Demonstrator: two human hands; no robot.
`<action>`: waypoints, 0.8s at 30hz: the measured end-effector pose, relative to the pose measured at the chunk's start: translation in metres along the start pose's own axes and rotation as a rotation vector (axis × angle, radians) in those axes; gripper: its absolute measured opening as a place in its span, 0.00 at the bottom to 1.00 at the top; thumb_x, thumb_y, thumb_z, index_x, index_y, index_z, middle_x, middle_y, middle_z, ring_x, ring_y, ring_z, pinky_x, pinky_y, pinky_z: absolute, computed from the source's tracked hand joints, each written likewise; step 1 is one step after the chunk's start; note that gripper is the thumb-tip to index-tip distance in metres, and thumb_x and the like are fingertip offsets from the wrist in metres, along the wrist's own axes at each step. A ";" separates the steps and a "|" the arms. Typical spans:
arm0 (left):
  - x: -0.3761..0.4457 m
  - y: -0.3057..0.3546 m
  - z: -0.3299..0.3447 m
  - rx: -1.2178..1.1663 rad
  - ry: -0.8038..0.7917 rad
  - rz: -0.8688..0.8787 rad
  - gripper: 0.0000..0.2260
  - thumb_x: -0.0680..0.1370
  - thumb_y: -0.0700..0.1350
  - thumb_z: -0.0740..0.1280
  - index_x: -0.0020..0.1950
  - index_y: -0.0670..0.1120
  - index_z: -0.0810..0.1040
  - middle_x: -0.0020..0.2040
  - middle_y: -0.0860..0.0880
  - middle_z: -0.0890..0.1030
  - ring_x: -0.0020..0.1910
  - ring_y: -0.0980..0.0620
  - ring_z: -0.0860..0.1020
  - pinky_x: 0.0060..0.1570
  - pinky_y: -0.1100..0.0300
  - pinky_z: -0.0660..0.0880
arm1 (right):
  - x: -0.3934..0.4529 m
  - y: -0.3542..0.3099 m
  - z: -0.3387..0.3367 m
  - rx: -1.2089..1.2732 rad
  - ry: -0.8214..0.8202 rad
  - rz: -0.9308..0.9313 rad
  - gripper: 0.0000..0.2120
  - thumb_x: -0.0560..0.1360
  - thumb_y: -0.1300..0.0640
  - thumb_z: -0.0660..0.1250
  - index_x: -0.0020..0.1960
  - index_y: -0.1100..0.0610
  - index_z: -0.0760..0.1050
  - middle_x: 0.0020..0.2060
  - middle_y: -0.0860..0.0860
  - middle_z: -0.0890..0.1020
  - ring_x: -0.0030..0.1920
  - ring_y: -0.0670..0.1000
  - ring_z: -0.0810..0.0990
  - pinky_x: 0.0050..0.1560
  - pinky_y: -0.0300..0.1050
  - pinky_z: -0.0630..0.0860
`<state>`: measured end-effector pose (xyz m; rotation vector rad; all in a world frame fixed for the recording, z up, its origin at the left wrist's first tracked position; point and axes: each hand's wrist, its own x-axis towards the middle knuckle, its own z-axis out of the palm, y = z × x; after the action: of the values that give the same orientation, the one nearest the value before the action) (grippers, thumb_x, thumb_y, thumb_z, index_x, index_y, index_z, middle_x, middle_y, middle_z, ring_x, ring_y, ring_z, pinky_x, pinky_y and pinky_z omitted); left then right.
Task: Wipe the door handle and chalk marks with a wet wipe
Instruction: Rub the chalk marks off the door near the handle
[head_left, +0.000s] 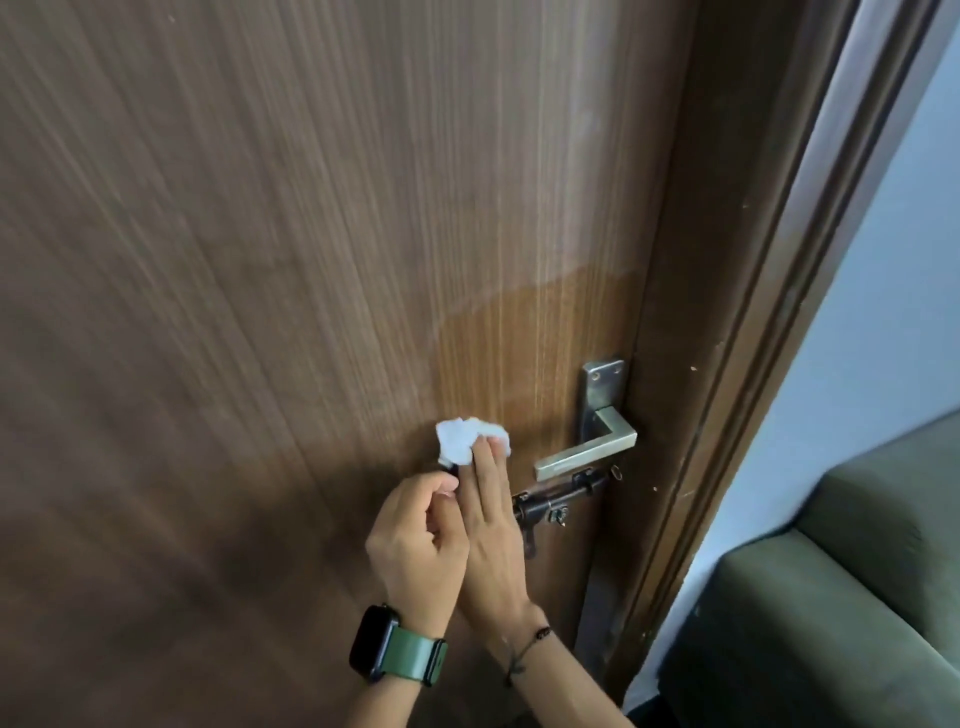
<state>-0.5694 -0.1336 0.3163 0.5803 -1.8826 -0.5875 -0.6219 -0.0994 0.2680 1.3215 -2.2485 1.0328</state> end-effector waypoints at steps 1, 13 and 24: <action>0.003 0.001 -0.002 0.013 0.016 0.020 0.12 0.72 0.39 0.58 0.38 0.40 0.80 0.35 0.47 0.83 0.33 0.55 0.77 0.34 0.66 0.72 | 0.011 -0.003 -0.008 0.004 0.071 -0.040 0.22 0.77 0.56 0.58 0.64 0.69 0.70 0.65 0.67 0.70 0.69 0.66 0.63 0.68 0.54 0.63; 0.036 0.016 -0.005 -0.001 0.114 0.118 0.11 0.71 0.37 0.58 0.39 0.39 0.80 0.34 0.46 0.82 0.33 0.56 0.77 0.33 0.69 0.70 | 0.083 0.003 -0.065 -0.028 0.427 -0.192 0.17 0.72 0.71 0.59 0.60 0.67 0.70 0.61 0.62 0.75 0.64 0.59 0.73 0.61 0.44 0.74; 0.026 0.013 0.007 -0.056 0.067 0.085 0.12 0.72 0.39 0.57 0.38 0.40 0.80 0.34 0.48 0.82 0.32 0.56 0.77 0.30 0.66 0.71 | 0.087 0.033 -0.090 0.004 0.475 0.154 0.18 0.72 0.70 0.61 0.63 0.68 0.70 0.61 0.64 0.73 0.61 0.62 0.72 0.62 0.52 0.72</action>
<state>-0.5871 -0.1391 0.3406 0.4755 -1.8124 -0.5575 -0.7011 -0.0769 0.3672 0.8021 -2.0010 1.2491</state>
